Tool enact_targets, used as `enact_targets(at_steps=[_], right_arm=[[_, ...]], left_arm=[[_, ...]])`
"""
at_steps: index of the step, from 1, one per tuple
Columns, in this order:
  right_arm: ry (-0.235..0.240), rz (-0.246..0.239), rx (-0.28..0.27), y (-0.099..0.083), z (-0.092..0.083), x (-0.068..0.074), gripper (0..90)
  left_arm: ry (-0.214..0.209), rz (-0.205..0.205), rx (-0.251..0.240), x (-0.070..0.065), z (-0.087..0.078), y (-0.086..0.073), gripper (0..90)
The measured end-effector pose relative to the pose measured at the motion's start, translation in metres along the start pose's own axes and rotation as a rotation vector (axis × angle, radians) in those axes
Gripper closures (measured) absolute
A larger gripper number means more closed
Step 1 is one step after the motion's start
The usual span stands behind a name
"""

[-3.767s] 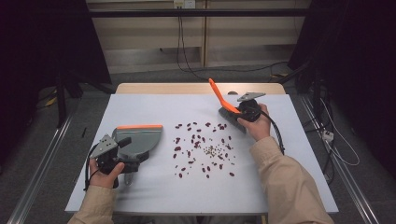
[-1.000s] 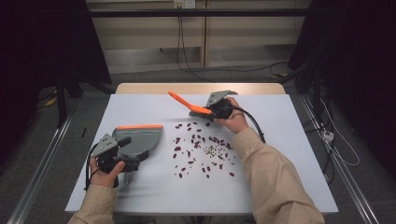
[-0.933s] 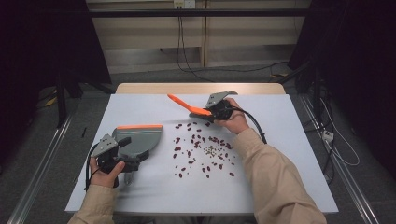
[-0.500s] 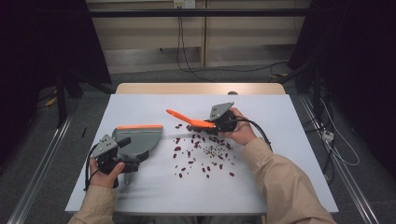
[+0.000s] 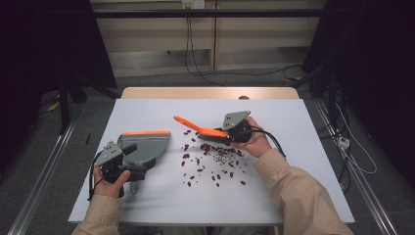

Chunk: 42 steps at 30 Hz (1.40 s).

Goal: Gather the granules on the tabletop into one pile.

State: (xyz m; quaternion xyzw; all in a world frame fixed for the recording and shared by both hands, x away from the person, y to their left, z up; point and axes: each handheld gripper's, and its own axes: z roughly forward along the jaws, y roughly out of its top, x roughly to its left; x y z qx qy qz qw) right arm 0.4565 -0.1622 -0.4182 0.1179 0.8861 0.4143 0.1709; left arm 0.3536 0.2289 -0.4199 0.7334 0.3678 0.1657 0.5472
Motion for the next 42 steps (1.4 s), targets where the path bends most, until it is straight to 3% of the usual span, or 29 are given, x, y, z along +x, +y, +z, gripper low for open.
enact_targets(at_steps=[4, 10, 17, 18, 21, 24, 32, 42], right_arm=[[-0.045, 0.016, -0.016, 0.007, 0.009, -0.016, 71.6], [-0.066, 0.029, -0.013, 0.018, 0.040, -0.034, 71.6], [-0.045, 0.007, 0.011, 0.028, 0.072, -0.042, 71.6], [-0.025, -0.005, 0.017, 0.028, 0.076, -0.042, 71.6], [0.027, -0.018, 0.017, 0.029, 0.081, -0.038, 71.6], [0.049, -0.048, 0.030, 0.030, 0.080, -0.032, 71.4], [0.119, -0.121, 0.028, 0.027, 0.066, -0.013, 71.3], [0.175, -0.169, 0.035, 0.025, 0.046, 0.016, 71.3]], left_arm=[[-0.003, -0.002, 0.001, 0.000, 0.000, 0.000, 5.1], [-0.005, -0.005, 0.001, 0.002, 0.000, 0.000, 5.1], [-0.006, -0.017, 0.000, 0.004, 0.000, -0.001, 5.1], [-0.007, -0.017, 0.000, 0.005, 0.000, -0.001, 5.1], [-0.008, -0.019, 0.002, 0.005, -0.001, -0.001, 5.1], [-0.004, -0.020, 0.003, 0.006, -0.001, -0.002, 5.1], [-0.005, -0.013, 0.002, 0.005, -0.001, -0.002, 5.1], [-0.003, -0.013, 0.001, 0.004, -0.002, -0.002, 5.1]])
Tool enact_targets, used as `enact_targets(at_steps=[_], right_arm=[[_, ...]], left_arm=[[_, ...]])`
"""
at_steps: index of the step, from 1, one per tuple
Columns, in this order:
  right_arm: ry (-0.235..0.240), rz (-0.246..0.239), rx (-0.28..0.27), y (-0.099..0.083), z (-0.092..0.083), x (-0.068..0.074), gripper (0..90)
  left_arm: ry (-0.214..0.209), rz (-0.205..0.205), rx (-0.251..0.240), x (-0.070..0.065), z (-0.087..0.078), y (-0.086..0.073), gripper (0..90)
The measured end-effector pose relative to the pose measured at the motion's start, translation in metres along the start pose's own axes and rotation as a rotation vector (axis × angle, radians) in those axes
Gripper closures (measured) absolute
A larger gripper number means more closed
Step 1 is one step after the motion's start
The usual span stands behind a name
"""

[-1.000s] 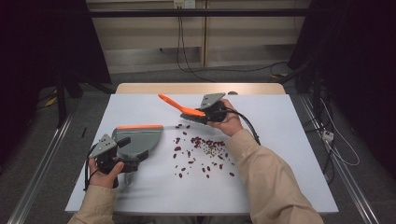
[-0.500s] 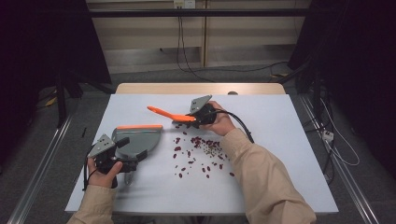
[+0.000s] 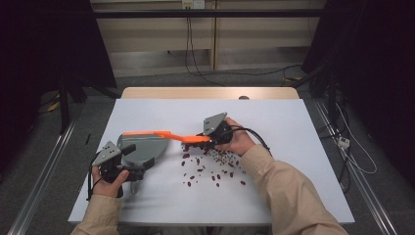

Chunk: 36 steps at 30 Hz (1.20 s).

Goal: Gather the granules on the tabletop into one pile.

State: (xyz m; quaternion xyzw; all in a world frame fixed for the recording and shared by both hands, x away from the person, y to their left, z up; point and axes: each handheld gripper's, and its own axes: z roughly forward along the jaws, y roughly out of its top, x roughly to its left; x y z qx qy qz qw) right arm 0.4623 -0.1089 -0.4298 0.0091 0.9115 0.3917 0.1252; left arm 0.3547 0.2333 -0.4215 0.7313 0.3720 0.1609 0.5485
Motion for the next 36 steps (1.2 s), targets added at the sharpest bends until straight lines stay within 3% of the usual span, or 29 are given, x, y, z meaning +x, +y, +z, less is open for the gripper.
enact_targets(at_steps=[7, 16, 24, 31, 36], right_arm=[[0.006, 0.013, -0.009, 0.001, -0.005, 0.017, 71.3], [0.002, 0.028, -0.034, 0.001, -0.011, 0.027, 71.6], [-0.079, 0.069, -0.080, -0.001, -0.034, 0.009, 71.6], [-0.165, 0.114, -0.028, -0.033, -0.056, -0.007, 71.6], [-0.179, 0.129, 0.021, -0.051, -0.063, -0.006, 71.6]], left_arm=[[0.001, 0.004, -0.001, -0.001, 0.000, 0.000, 5.1], [-0.007, 0.007, 0.002, -0.001, 0.000, 0.000, 5.1], [-0.011, 0.010, 0.006, 0.000, 0.000, 0.000, 5.1], [-0.011, 0.009, 0.009, 0.000, 0.001, 0.000, 5.1], [-0.014, 0.012, 0.016, -0.001, 0.002, -0.001, 5.1]])
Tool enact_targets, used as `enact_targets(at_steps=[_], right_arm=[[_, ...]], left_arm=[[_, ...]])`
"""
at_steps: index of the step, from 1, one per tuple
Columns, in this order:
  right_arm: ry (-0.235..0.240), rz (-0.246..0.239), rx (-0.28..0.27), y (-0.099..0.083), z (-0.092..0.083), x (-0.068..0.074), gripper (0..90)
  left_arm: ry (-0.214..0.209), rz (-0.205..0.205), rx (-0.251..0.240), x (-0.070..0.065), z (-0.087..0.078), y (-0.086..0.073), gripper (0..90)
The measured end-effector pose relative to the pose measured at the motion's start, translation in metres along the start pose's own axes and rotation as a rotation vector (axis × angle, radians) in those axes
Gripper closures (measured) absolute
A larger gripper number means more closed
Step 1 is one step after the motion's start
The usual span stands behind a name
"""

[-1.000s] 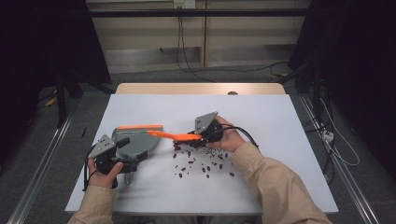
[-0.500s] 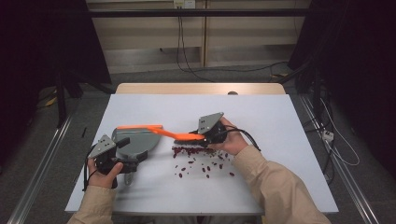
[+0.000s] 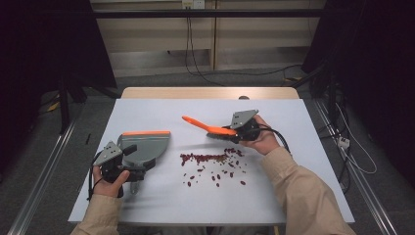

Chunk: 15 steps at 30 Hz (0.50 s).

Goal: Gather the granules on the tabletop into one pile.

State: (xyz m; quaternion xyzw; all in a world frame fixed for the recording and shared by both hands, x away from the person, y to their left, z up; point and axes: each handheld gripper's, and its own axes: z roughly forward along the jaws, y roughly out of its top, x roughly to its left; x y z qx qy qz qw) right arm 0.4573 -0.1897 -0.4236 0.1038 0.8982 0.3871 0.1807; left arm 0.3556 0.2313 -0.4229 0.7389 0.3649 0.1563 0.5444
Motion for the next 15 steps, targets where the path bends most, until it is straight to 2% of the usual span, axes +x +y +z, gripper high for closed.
enact_targets(at_steps=[2, 7, 15], right_arm=[[0.007, -0.005, 0.013, -0.004, -0.001, 0.003, 71.6], [0.022, 0.018, -0.019, -0.013, -0.006, 0.014, 71.5], [0.039, 0.022, -0.036, -0.015, -0.014, 0.033, 71.4]], left_arm=[[-0.001, -0.003, 0.000, -0.001, 0.000, 0.000, 5.1], [0.002, -0.003, 0.000, 0.000, 0.000, 0.000, 5.1], [0.008, 0.001, 0.004, -0.001, 0.001, -0.001, 5.1]])
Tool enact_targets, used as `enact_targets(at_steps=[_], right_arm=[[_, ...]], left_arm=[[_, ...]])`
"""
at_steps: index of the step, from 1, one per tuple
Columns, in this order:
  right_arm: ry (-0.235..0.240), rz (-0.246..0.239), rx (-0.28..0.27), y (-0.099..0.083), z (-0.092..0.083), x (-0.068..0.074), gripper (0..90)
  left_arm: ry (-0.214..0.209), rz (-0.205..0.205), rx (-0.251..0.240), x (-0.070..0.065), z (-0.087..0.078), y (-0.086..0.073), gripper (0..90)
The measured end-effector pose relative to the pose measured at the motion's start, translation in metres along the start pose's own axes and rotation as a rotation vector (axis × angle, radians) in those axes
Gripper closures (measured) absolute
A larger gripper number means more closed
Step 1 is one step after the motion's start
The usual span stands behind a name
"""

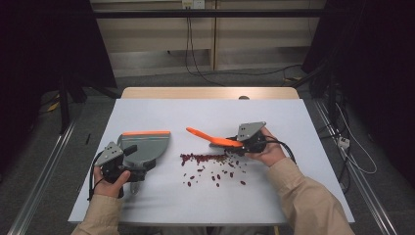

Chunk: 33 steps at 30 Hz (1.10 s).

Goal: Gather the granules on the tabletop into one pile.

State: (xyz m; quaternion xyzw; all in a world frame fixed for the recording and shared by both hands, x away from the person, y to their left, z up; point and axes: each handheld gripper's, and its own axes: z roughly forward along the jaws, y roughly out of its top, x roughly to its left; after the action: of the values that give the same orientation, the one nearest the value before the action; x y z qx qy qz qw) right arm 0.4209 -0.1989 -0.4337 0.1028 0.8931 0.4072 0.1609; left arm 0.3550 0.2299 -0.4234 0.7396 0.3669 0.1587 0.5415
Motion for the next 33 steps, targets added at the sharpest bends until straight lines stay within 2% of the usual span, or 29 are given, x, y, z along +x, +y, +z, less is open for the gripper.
enact_targets(at_steps=[9, 13, 17, 21, 24, 26, 33], right_arm=[[0.028, -0.023, -0.010, 0.003, -0.005, 0.017, 71.5], [0.012, -0.006, -0.031, 0.004, -0.007, 0.016, 71.6], [-0.009, 0.027, -0.077, 0.008, -0.012, 0.011, 71.6], [-0.022, 0.091, -0.105, 0.015, -0.014, 0.007, 71.6], [0.000, 0.148, -0.144, 0.021, -0.014, 0.008, 71.6], [0.011, 0.169, -0.147, 0.025, -0.013, 0.011, 71.6], [0.079, 0.182, -0.152, 0.040, -0.003, 0.028, 71.6]], left_arm=[[0.002, 0.005, 0.003, -0.001, 0.000, 0.000, 5.1], [0.004, 0.005, 0.002, -0.002, 0.000, 0.000, 5.1], [0.004, 0.006, 0.002, -0.001, 0.001, 0.000, 5.1], [0.003, 0.006, 0.003, -0.001, 0.001, 0.000, 5.1], [0.002, 0.005, 0.002, -0.001, 0.001, 0.000, 5.1], [0.001, 0.005, 0.004, -0.001, 0.001, 0.000, 5.1], [-0.001, 0.004, 0.003, -0.001, 0.001, 0.000, 5.1]])
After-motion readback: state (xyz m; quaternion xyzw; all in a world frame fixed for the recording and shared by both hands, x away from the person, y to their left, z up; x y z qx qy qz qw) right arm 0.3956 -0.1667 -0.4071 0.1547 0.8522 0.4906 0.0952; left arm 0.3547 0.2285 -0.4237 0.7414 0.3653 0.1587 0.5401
